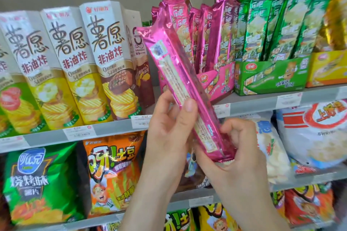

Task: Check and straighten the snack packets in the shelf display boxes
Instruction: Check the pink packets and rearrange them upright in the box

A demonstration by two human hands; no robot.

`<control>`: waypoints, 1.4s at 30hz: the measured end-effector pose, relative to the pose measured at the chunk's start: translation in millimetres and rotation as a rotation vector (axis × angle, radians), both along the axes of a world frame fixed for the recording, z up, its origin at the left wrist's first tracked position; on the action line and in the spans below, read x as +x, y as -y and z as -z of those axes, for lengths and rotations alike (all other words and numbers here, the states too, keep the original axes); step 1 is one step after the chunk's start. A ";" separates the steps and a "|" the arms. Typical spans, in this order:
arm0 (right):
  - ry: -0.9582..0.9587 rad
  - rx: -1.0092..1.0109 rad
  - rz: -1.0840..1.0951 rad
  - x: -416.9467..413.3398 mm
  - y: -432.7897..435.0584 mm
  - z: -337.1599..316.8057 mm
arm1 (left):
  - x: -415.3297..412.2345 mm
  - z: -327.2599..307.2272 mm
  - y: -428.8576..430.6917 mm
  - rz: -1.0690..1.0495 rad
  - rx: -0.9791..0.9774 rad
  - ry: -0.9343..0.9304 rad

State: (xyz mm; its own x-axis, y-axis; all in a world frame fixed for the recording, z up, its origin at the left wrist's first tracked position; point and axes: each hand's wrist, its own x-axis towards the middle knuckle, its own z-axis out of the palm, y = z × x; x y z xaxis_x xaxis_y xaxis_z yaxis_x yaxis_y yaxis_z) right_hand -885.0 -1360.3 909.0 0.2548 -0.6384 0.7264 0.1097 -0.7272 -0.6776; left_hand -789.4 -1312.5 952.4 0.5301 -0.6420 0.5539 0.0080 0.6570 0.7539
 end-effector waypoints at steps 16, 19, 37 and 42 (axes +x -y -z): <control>0.145 0.402 -0.659 -9.8 11.6 -13.3 | 8.2 -6.4 2.1 0.200 -0.041 -0.163; 0.170 0.332 -0.514 -7.7 9.7 -12.1 | 10.5 -11.4 4.7 0.018 0.035 -0.031; 0.065 -0.027 -0.181 1.2 31.3 -49.8 | 8.6 -50.8 8.6 -0.072 0.049 0.446; 0.282 -0.012 -0.203 -8.4 65.9 -96.5 | 42.4 -71.5 25.0 -0.764 0.138 1.103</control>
